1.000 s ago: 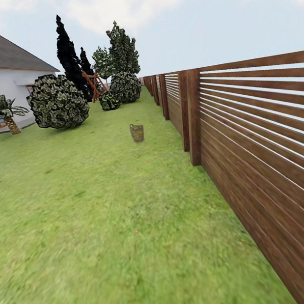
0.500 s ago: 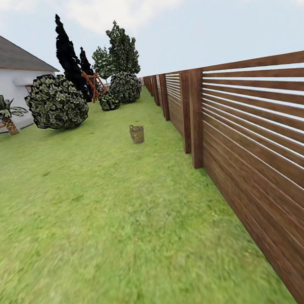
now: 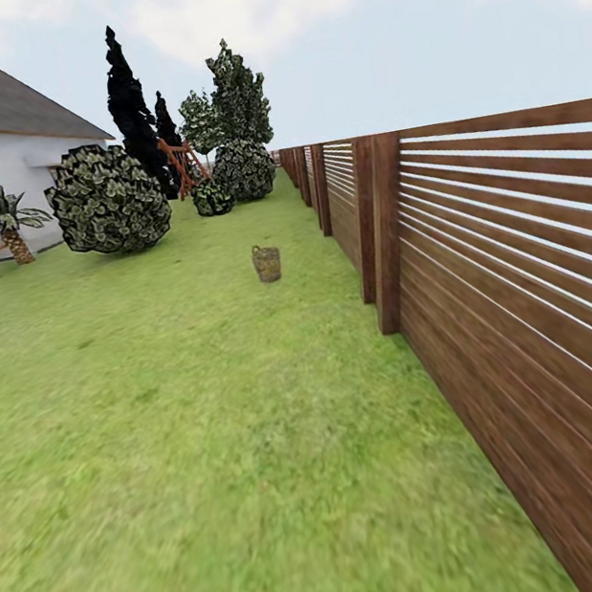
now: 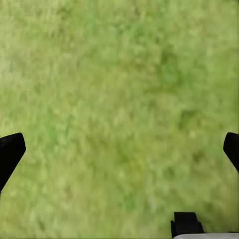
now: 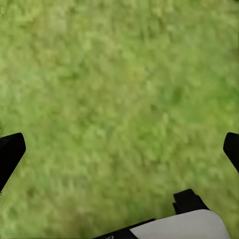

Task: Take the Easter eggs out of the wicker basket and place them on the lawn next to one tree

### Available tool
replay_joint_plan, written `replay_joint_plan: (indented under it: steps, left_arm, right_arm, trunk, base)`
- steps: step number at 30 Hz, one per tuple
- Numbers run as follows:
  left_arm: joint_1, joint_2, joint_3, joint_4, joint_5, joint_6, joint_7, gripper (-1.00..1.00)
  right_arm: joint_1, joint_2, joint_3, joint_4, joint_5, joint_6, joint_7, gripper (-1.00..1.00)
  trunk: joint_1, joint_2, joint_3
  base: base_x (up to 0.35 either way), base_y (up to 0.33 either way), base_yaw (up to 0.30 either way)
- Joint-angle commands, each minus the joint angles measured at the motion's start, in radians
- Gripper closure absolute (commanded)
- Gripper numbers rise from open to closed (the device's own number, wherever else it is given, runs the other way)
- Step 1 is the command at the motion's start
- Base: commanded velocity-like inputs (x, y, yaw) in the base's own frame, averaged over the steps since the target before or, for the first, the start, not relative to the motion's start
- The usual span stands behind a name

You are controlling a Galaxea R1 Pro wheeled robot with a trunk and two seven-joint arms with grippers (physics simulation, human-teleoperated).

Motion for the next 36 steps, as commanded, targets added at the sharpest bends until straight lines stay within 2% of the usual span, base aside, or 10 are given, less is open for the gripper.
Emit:
replay_joint_plan:
  steps: [1,36]
  left_arm:
    - [-0.001,0.000,-0.008,0.001,-0.004,-0.002,0.008,-1.00]
    - [0.000,0.000,-0.009,0.001,-0.004,-0.002,0.008,-1.00]
  right_arm:
    - [-0.001,0.000,0.001,0.000,-0.011,-0.005,-0.002,-1.00]
    - [-0.001,0.000,0.002,0.000,-0.011,-0.002,-0.002,-1.00]
  trunk:
    - [0.000,-0.001,-0.001]
    - [0.000,-0.001,-0.001]
  base:
    - [0.260,0.000,0.000]
    - [0.260,0.000,0.000]
